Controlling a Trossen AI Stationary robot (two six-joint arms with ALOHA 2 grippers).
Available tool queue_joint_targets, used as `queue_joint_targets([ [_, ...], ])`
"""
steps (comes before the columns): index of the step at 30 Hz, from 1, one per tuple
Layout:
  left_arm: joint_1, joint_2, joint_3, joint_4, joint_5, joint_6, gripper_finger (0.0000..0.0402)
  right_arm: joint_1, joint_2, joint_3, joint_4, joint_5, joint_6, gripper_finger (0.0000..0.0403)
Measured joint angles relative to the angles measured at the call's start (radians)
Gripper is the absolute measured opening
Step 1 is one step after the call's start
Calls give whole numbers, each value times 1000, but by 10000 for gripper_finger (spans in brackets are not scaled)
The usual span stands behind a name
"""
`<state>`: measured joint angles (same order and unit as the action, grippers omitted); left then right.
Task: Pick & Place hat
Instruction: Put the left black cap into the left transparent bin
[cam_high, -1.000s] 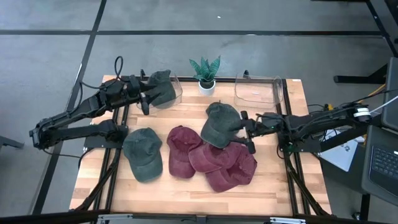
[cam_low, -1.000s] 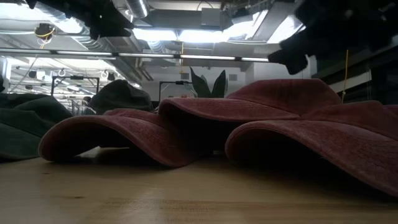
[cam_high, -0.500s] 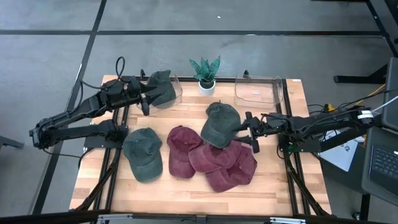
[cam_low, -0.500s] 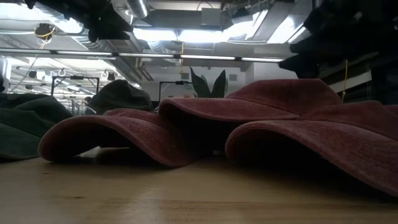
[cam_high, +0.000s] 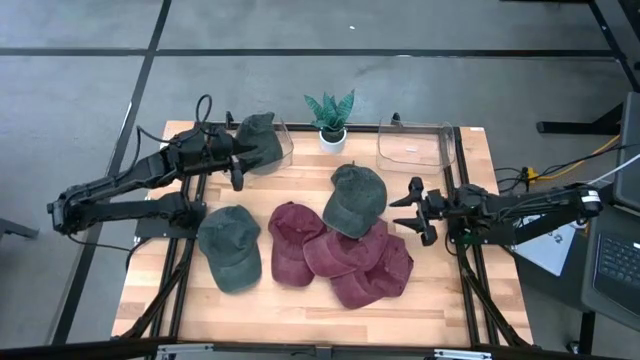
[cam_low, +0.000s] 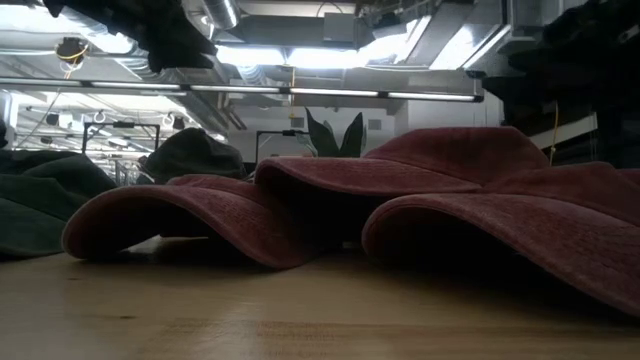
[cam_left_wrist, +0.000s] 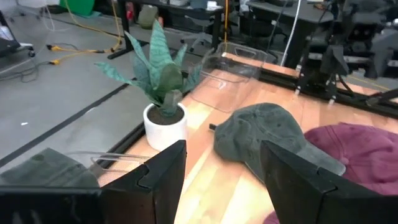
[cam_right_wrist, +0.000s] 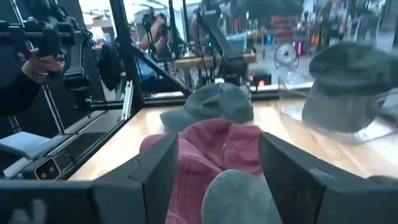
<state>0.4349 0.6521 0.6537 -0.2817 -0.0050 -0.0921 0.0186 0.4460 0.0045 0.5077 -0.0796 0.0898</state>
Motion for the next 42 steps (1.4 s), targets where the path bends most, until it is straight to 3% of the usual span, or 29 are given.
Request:
queue_joint_targets([
  [6,-26,28,0,-1,0,0,197,-33,-125,1,-84,7,-56,222],
  [19,-88,42,0,0,-2,-38,196,-136,-444,2,-485,50,-75,222],
  [28,-158,57,0,-22,-2,-78,196,-174,-442,13,-513,87,-97,222],
  [34,-201,67,11,-216,1,-94,196,-176,-442,13,-512,86,-13,222],
  [42,-305,120,145,-537,51,-181,196,-176,-442,13,-512,87,-19,222],
])
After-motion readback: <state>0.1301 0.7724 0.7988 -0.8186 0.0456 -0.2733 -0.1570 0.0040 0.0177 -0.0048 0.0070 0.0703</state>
